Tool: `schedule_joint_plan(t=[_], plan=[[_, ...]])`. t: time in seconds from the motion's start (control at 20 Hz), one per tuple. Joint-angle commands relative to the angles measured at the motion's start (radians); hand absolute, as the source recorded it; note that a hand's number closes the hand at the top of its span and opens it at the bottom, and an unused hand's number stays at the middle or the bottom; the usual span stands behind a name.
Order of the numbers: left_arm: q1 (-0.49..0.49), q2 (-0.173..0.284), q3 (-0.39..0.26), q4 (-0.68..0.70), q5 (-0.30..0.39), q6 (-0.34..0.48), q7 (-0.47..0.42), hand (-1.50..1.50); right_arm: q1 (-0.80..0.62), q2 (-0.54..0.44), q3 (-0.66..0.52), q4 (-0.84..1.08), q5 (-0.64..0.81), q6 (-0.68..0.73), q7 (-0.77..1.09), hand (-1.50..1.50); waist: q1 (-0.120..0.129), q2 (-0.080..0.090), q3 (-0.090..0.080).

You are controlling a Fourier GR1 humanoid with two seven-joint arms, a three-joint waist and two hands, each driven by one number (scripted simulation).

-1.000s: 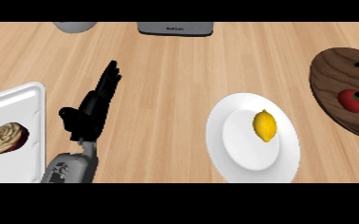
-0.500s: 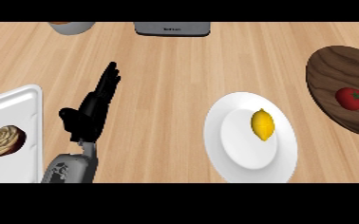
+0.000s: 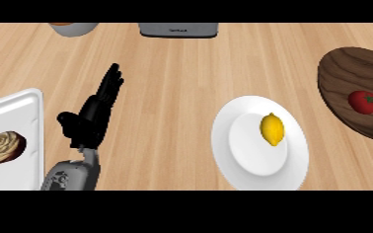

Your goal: Pick the tomato from the plate and place it in the bowl

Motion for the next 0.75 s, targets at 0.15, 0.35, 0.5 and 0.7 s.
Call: schedule_joint_plan(t=[0.15, 0.35, 0.5, 0.7], plan=[[-0.010, 0.000, 0.013, 0.001, 0.007, 0.001, 0.005, 0.00, 0.069, -0.064, -0.038, 0.028, -0.054, 0.282, -0.092, -1.50, -0.007, 0.002, 0.003], [-0.009, -0.001, 0.009, 0.002, 0.017, -0.013, 0.005, 0.00, 0.110, -0.037, -0.039, 0.004, -0.068, 0.299, -0.108, -1.50, -0.006, 0.005, 0.005], [-0.002, 0.029, 0.034, -0.001, 0.016, -0.019, -0.008, 0.00, 0.154, -0.051, -0.028, -0.031, -0.070, 0.339, -0.131, -1.50, -0.011, 0.002, 0.005], [0.012, -0.007, 0.000, 0.021, -0.011, 0.005, -0.027, 0.00, 0.183, -0.038, -0.015, -0.066, -0.073, 0.327, -0.134, -1.50, -0.011, 0.003, 0.005]])
